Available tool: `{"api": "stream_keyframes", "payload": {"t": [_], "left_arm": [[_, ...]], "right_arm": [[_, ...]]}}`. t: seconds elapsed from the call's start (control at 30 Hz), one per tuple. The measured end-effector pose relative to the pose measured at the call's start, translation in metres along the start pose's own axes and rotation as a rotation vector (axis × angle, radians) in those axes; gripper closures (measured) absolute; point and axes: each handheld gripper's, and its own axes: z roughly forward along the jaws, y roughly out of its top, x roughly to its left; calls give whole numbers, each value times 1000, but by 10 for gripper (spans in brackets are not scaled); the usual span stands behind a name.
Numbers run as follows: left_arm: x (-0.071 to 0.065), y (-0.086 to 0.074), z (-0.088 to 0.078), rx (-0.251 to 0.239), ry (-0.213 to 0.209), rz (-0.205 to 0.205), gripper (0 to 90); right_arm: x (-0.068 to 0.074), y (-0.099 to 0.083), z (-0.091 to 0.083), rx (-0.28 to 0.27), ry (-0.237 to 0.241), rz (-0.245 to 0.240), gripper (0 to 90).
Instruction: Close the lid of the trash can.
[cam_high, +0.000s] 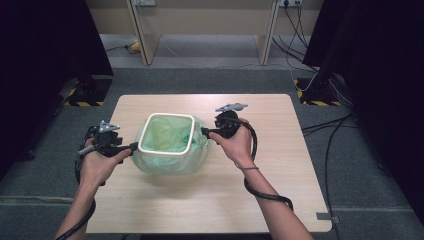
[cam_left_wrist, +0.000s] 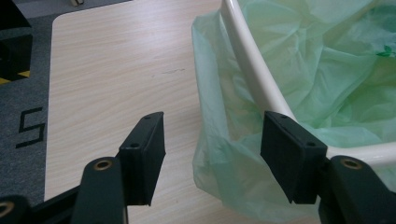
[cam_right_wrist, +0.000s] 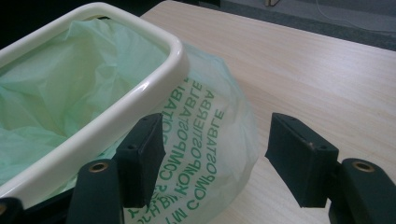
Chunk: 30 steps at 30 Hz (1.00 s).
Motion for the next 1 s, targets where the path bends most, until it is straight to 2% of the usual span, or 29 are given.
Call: {"api": "stream_keyframes", "payload": {"t": [0.37, 0.7, 0.9, 1.0], "left_arm": [[-4, -4, -3, 3, -6, 5, 397], [-5, -3, -3, 0, -20, -6, 400], [-1, 0, -12, -43, -15, -19, 411], [-2, 4, -16, -76, -50, -40, 434]], "right_arm": [[13, 7, 17, 34, -7, -24, 372], [8, 14, 29, 54, -38, 1, 370], [7, 16, 24, 28, -40, 7, 404], [8, 20, 19, 2, -34, 13, 445]]}}
